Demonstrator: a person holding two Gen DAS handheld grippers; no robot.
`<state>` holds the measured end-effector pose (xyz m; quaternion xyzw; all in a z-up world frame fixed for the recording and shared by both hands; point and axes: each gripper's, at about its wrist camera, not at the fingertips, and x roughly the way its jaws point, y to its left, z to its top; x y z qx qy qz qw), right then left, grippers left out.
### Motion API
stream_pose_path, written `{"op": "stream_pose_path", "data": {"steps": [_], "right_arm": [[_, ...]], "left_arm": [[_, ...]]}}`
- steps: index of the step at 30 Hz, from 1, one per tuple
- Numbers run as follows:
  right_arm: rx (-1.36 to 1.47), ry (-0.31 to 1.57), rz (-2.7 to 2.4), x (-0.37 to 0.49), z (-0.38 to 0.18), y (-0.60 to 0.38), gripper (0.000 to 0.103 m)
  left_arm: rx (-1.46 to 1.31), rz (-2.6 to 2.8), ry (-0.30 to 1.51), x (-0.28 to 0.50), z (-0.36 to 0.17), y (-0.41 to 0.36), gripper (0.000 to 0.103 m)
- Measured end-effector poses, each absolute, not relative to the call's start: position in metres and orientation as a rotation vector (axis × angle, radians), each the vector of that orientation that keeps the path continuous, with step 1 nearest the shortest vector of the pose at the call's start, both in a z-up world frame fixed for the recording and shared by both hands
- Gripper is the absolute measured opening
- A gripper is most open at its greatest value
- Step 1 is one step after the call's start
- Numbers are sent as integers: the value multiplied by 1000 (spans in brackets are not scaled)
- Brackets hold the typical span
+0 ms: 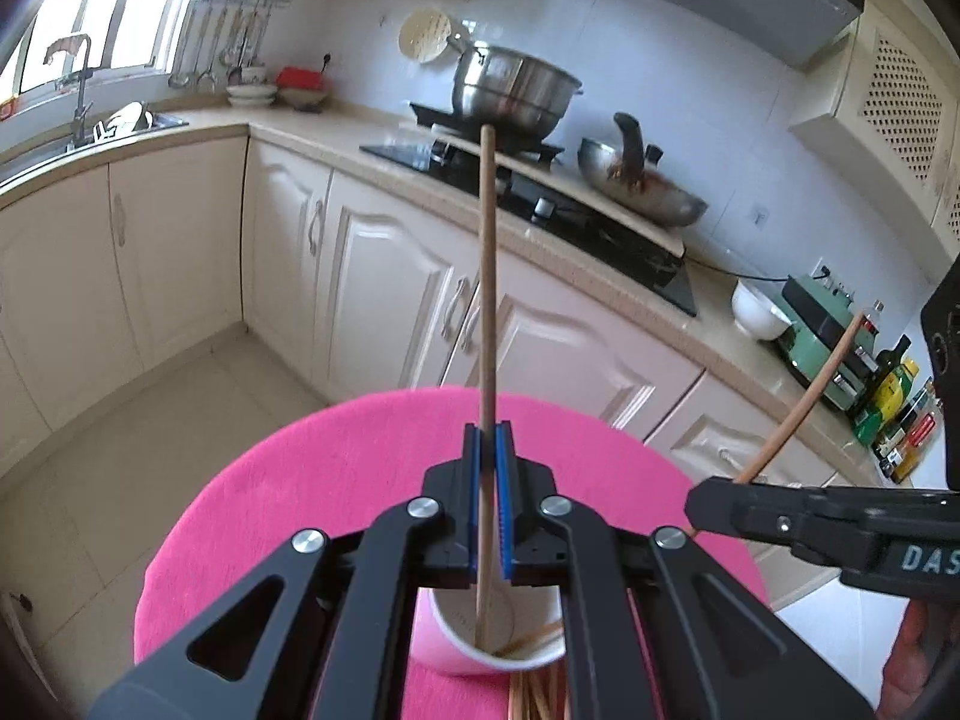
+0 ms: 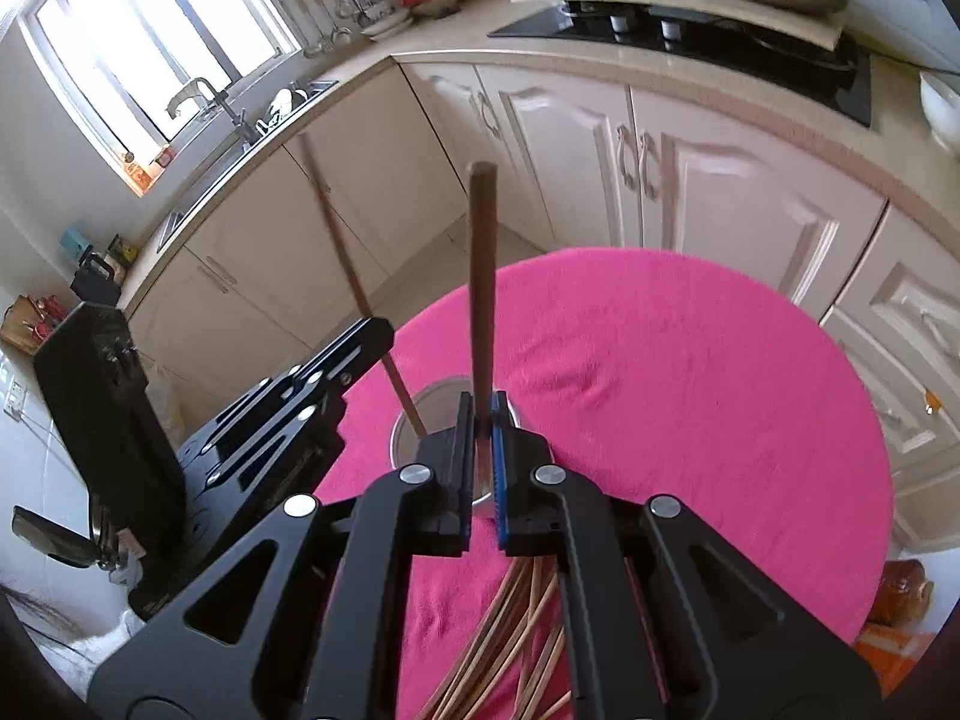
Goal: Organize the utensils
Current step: 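Lift chopsticks into the pink cup with both grippers and release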
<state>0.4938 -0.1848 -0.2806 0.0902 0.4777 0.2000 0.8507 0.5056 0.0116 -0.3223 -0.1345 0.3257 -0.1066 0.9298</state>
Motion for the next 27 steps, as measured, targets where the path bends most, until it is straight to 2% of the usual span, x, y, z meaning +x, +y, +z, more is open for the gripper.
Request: {"op": "stream_pose_path", "data": {"steps": [5, 6, 7, 9, 11, 18, 27], "right_arm": [[201, 1025, 404, 492, -289, -182, 6], [198, 1028, 392, 492, -290, -181, 6], [188, 1028, 382, 491, -291, -180, 7], [168, 1023, 369, 490, -290, -177, 18], [164, 1008, 355, 487, -288, -176, 59], [188, 980, 333, 475, -276, -194, 58], [221, 1075, 242, 439, -304, -239, 58]], "left_arm": [[-296, -212, 710, 498, -325, 19, 9], [-293, -206, 715, 497, -324, 19, 22], [-289, -192, 715, 495, -323, 20, 28], [-289, -190, 718, 491, -321, 21, 29], [-290, -191, 729, 488, -318, 22, 33], [-298, -172, 772, 465, -312, 30, 35], [-349, -151, 998, 431, -352, 28, 35]]}}
